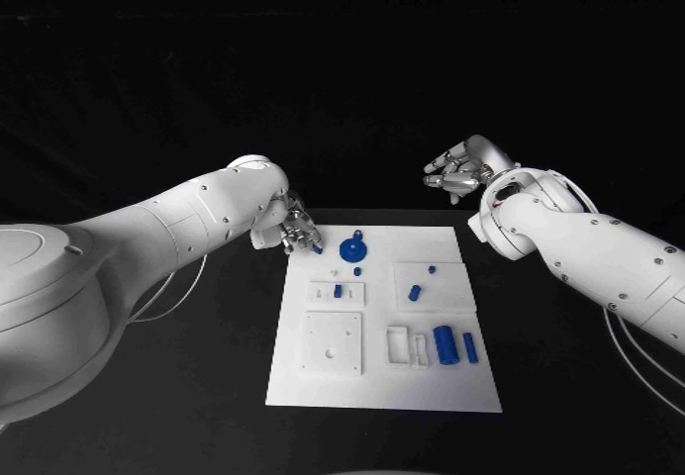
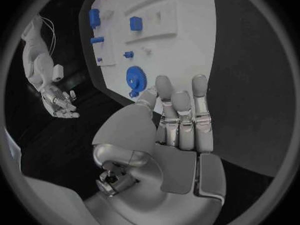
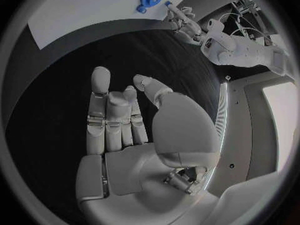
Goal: Assemble the parts on the task board
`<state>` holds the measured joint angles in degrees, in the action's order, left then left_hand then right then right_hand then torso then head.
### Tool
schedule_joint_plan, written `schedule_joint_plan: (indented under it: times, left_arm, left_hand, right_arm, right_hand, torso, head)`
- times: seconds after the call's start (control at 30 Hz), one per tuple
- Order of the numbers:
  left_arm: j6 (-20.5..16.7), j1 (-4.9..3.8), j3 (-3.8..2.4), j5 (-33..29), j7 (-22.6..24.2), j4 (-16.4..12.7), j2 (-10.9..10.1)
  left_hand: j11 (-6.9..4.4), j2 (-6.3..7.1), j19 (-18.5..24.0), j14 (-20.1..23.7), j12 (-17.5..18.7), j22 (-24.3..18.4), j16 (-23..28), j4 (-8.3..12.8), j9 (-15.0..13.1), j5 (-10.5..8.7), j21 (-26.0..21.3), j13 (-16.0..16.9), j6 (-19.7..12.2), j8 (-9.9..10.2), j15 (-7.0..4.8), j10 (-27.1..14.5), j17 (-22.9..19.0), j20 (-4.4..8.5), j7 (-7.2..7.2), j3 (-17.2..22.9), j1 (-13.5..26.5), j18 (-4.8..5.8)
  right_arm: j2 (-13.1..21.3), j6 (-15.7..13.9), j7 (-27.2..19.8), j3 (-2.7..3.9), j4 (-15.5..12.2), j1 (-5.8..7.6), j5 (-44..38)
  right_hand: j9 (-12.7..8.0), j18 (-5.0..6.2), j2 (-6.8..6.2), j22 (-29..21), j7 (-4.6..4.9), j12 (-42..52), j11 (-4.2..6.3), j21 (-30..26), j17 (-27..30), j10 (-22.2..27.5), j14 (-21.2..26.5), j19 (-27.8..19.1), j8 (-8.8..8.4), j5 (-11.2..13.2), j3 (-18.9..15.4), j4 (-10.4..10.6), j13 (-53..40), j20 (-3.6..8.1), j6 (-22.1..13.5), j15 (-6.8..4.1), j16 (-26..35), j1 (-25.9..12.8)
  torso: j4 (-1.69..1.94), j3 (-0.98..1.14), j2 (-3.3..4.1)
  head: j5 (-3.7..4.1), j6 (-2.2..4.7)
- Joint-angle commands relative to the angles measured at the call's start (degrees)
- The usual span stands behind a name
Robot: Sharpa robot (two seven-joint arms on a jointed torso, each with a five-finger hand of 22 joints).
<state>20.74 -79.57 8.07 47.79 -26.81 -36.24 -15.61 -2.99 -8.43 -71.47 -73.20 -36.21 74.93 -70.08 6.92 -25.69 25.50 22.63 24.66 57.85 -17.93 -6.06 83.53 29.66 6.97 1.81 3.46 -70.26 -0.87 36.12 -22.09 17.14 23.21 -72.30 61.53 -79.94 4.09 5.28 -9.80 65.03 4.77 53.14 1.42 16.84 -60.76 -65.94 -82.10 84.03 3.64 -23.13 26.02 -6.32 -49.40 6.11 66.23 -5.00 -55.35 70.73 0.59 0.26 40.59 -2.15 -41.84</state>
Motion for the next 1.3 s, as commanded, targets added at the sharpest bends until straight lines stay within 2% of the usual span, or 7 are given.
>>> schedule_joint_plan:
  times: [0.03, 0.17, 0.3, 0.53, 0.9, 1.1, 1.3]
  left_arm:
    - [-1.6, 0.04, -0.02, -2.2, 0.53, -0.47, -0.12]
    - [-3.73, 0.02, -0.03, -3.78, 0.03, -1.67, -0.77]
    - [-6.04, -0.04, -0.06, -5.36, -0.76, -4.59, -2.19]
    - [-10.16, -0.81, -0.08, -7.72, -1.97, -12.68, -6.23]
    - [-16.46, -2.03, 0.15, -8.23, -3.14, -25.84, -14.24]
    - [-19.96, -2.14, 1.06, -7.58, -3.32, -32.17, -17.66]
    - [-23.26, -2.16, 2.79, -7.33, -3.41, -36.82, -20.07]
  left_hand:
    - [-0.07, 0.47, 0.14, -0.62, 0.2, 1.22, -0.48, 3.12, -6.23, 2.66, 0.85, -0.41, 0.08, -1.76, -0.2, 1.1, 0.21, 0.15, -0.36, 3.08, 0.62, -0.56]
    - [-0.39, 1.08, 0.0, -1.35, 0.19, 1.21, -0.95, 4.27, -7.76, 5.68, 2.0, -1.32, 0.32, -2.81, -0.3, 2.26, 0.66, 0.13, -0.64, 4.89, 2.38, -0.91]
    - [-0.69, 1.69, -0.26, -2.06, -0.28, 1.21, -1.34, 4.85, -8.22, 8.46, 2.72, -1.81, 0.91, -3.32, -0.39, 2.84, 1.0, 0.1, -0.9, 5.66, 3.2, -1.18]
    - [-1.16, 2.63, -0.56, -3.78, -2.71, 1.18, -1.77, 6.06, -8.29, 11.67, 4.35, -3.54, 2.2, -3.6, -0.56, 3.07, 3.06, -0.02, -1.29, 7.15, 4.7, -1.76]
    - [-1.57, 3.7, -0.78, -5.89, -6.14, 1.08, -2.34, 6.24, -7.55, 12.3, 5.98, -6.6, 4.15, -3.37, -0.72, 3.22, 8.38, -0.35, -1.85, 7.15, 5.17, -2.3]
    - [-1.69, 4.18, -0.9, -6.49, -7.11, 1.09, -2.44, 6.52, -7.34, 13.85, 6.47, -7.95, 4.88, -3.27, -0.75, 3.23, 9.84, -0.51, -1.97, 7.42, 5.2, -2.61]
    - [-1.79, 4.58, -0.96, -6.86, -7.79, 1.12, -2.71, 6.95, -7.24, 15.31, 7.08, -8.78, 5.43, -3.12, -0.82, 3.22, 10.8, -0.59, -2.07, 7.87, 5.59, -2.84]
  right_arm:
    - [-0.04, 0.23, -0.1, 0.01, -0.01, -0.01, -0.19]
    - [0.01, 0.23, -0.1, 0.01, 0.04, -0.01, -0.21]
    - [0.18, 0.24, -0.1, 0.01, 0.18, -0.01, -0.22]
    - [0.69, 0.22, -0.07, 0.0, 0.3, -0.01, -0.2]
    - [1.46, 0.22, -0.07, 0.0, 0.61, -0.04, 0.0]
    - [1.75, 0.21, -0.11, -0.01, 0.64, -0.13, 0.17]
    - [1.88, 0.11, -0.26, -0.01, 0.59, -0.21, 0.26]
  right_hand:
    - [-0.06, 0.42, -0.32, -0.09, -0.08, 0.04, -0.12, -0.2, 0.0, 0.28, 0.32, 2.01, -0.05, -0.26, -0.05, 0.26, 0.09, -0.09, -0.27, 0.16, 0.29, -0.08]
    - [-0.06, 0.42, -0.38, -0.1, -0.08, 0.06, -0.12, -0.18, 0.02, 0.28, 0.33, 1.99, -0.04, -0.27, 0.01, 0.22, 0.07, -0.09, -0.27, 0.15, 0.33, -0.06]
    - [-0.06, 0.42, -0.38, -0.1, -0.08, 0.06, -0.12, -0.18, 0.02, 0.28, 0.33, 1.99, -0.04, -0.27, 0.01, 0.22, 0.07, -0.09, -0.27, 0.15, 0.33, -0.06]
    - [-0.06, 0.42, -0.38, -0.1, -0.08, 0.06, -0.12, -0.18, 0.02, 0.28, 0.33, 1.99, -0.04, -0.27, 0.01, 0.22, 0.07, -0.09, -0.27, 0.15, 0.33, -0.06]
    - [-0.06, 0.42, -0.38, -0.1, -0.08, 0.06, -0.12, -0.18, 0.02, 0.28, 0.33, 1.99, -0.04, -0.27, 0.01, 0.22, 0.07, -0.09, -0.27, 0.15, 0.33, -0.06]
    - [-0.06, 0.42, -0.38, -0.1, -0.08, 0.06, -0.12, -0.18, 0.02, 0.28, 0.33, 1.99, -0.04, -0.27, 0.01, 0.22, 0.07, -0.09, -0.27, 0.15, 0.33, -0.06]
    - [-0.05, 0.36, -0.46, -0.15, -0.09, -0.03, -0.13, -0.21, 0.13, 0.33, 0.39, 1.96, -0.04, -0.44, -0.04, 0.23, 0.16, -0.11, -0.23, 0.17, 0.49, -0.2]
  torso:
    - [0.08, 0.08, -0.08]
    - [0.11, 0.02, -0.13]
    - [0.4, 0.0, -0.4]
    - [1.07, 0.07, -0.81]
    - [1.71, 0.01, -1.38]
    - [1.72, -0.03, -1.39]
    - [1.71, 0.05, -1.37]
  head:
    - [0.07, 0.09]
    - [-0.09, 0.18]
    - [0.04, 0.08]
    - [0.23, -0.26]
    - [0.61, -0.78]
    - [0.36, -1.06]
    - [0.27, -1.13]
